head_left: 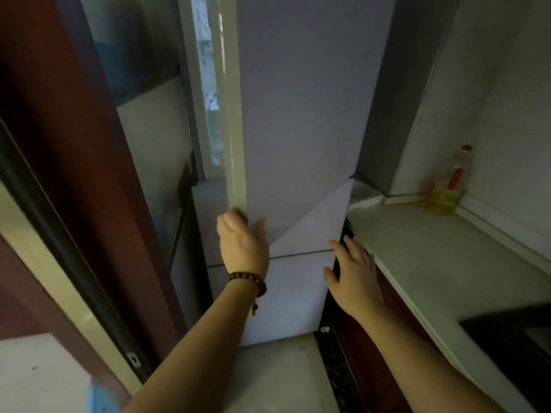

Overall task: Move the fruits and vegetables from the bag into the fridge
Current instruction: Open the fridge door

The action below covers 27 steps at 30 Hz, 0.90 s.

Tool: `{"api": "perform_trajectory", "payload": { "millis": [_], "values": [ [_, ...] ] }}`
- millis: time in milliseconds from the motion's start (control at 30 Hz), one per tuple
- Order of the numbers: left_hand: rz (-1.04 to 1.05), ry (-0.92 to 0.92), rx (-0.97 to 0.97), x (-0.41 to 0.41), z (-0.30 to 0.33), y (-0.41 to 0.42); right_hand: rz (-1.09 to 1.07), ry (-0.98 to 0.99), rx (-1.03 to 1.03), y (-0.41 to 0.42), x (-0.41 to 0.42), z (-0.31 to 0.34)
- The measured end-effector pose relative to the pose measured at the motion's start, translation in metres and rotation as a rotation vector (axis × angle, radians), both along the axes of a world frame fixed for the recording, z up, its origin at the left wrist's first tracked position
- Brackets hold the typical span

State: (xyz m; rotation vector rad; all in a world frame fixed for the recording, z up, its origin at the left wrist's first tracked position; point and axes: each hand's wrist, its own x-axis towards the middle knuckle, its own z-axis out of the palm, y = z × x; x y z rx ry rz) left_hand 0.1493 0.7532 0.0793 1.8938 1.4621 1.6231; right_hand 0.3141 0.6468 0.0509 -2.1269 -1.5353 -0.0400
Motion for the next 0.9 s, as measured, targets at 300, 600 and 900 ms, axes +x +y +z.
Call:
{"api": "perform_trajectory", "payload": {
  "millis": [300, 600, 900],
  "values": [
    [-0.282, 0.206, 0.102, 0.079, 0.001, -0.133, -0.16, 0.044, 0.045, -0.126, 0.036, 0.016],
    [-0.313, 0.379, 0.19, 0.122, 0.029, -0.139, -0.401, 0.101, 0.088, -0.21, 0.086, 0.018],
    [-0.616, 0.645, 0.295, 0.196, 0.042, -0.112, -0.623, 0.092, 0.111, -0.249, 0.129, 0.022]
  ]
}}
